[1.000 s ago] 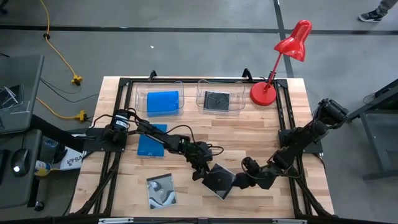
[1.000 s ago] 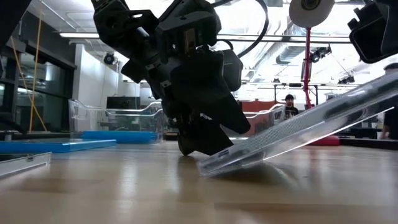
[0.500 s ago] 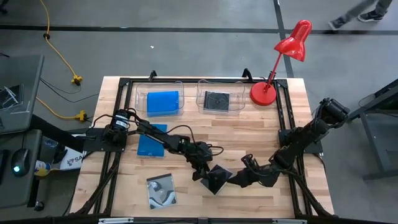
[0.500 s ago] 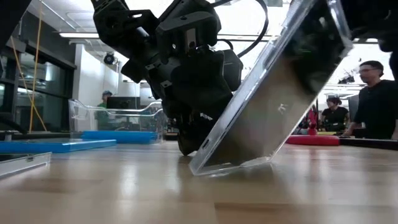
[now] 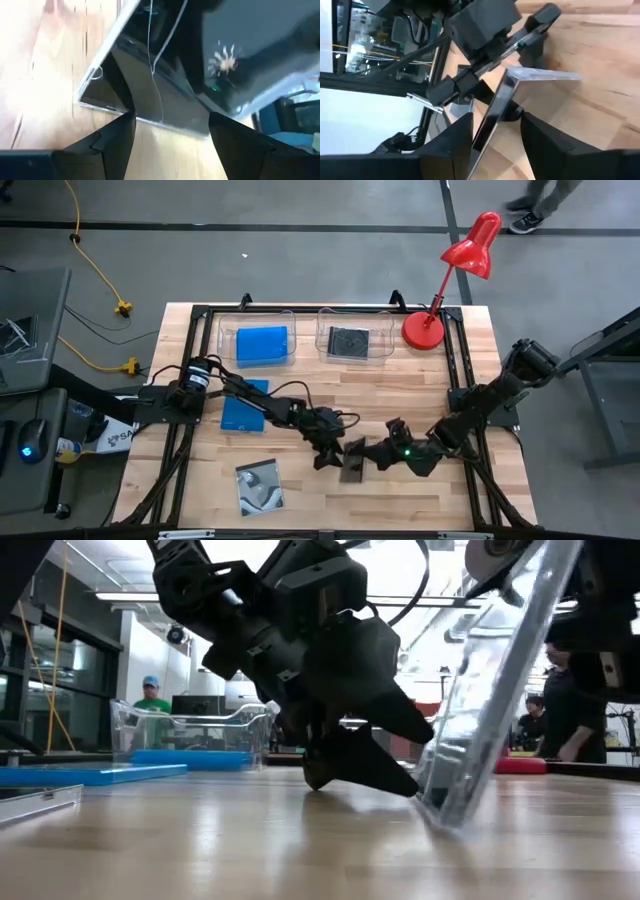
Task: Pick & place jewel cases by type
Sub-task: Put the right black CD case into the right transparent bin
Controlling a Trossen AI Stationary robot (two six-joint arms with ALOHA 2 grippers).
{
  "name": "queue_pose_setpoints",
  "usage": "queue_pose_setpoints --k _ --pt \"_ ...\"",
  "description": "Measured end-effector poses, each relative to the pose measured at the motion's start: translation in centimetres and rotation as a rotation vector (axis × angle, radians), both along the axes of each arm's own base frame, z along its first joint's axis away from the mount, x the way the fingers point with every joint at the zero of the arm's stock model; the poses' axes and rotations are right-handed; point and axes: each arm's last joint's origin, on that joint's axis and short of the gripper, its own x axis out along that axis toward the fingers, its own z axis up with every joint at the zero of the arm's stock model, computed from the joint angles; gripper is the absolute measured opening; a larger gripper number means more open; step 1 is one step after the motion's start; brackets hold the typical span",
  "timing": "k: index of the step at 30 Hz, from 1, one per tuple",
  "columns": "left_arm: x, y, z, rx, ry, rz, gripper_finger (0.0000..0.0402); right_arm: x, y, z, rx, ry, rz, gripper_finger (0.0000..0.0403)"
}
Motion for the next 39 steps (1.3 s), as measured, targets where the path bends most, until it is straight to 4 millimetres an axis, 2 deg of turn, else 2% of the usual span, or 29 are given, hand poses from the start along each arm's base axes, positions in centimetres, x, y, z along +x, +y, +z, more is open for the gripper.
queue_pose_setpoints --k 12,31,39 --pt "0.2 0.0 0.3 -0.023 -0.024 -0.003 0.0248 1.3 -1.3 0.3 0.032 0.006 0.055 0.0153" --pt "0.0 -0.1 0.3 -0.03 -0.032 -0.083 0.0248 1.1 -1.1 0.2 0.08 0.041 0.105 0.0153" --pt "-0.3 -0.5 0.0 -0.008 -0.014 -0.132 0.0248 0.8 -1.0 -0.4 0.111 0.118 0.153 0.0153"
